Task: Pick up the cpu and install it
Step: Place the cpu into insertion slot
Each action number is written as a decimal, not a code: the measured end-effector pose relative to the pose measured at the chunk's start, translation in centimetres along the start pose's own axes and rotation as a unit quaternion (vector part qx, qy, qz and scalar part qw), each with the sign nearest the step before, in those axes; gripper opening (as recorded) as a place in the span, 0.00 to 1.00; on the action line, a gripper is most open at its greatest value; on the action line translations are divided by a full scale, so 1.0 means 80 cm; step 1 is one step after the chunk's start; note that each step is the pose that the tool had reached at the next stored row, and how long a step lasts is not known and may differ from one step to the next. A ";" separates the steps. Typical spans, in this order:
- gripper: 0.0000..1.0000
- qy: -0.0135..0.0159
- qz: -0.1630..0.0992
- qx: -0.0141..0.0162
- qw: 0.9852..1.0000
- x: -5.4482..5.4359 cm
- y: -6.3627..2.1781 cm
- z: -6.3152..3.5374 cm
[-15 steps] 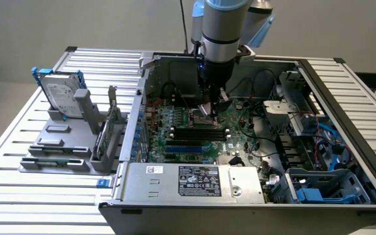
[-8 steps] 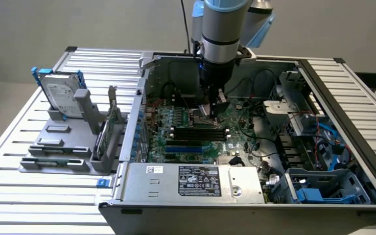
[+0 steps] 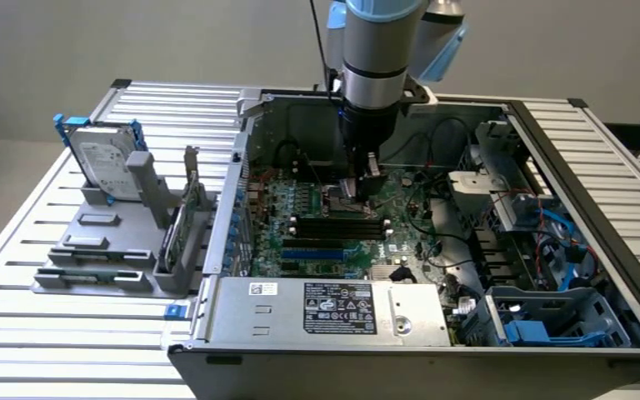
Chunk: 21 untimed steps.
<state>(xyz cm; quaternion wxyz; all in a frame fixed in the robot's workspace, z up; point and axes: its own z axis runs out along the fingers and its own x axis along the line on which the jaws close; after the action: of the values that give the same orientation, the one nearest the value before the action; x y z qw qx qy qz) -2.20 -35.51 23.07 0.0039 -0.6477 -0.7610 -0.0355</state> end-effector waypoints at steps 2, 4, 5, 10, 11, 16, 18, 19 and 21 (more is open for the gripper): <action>0.55 0.000 0.010 0.000 1.000 0.000 0.000 0.000; 0.55 -0.001 0.018 0.000 1.000 0.000 -0.001 0.001; 0.55 -0.001 0.022 -0.001 1.000 0.000 -0.002 0.001; 0.55 -0.002 0.044 -0.002 0.999 0.002 -0.005 0.004; 0.55 -0.002 0.048 -0.002 0.999 0.002 -0.005 0.005; 0.55 -0.003 0.064 -0.003 0.998 0.005 -0.012 0.009; 0.55 -0.003 0.067 -0.003 0.998 0.007 -0.017 0.011; 0.55 -0.003 0.068 -0.003 0.998 0.009 -0.018 0.011; 0.55 -0.003 0.072 -0.003 0.997 0.010 -0.020 0.012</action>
<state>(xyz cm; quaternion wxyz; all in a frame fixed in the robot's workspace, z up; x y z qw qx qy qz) -3.88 -34.92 22.11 0.0019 -0.7009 -0.7124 -0.0352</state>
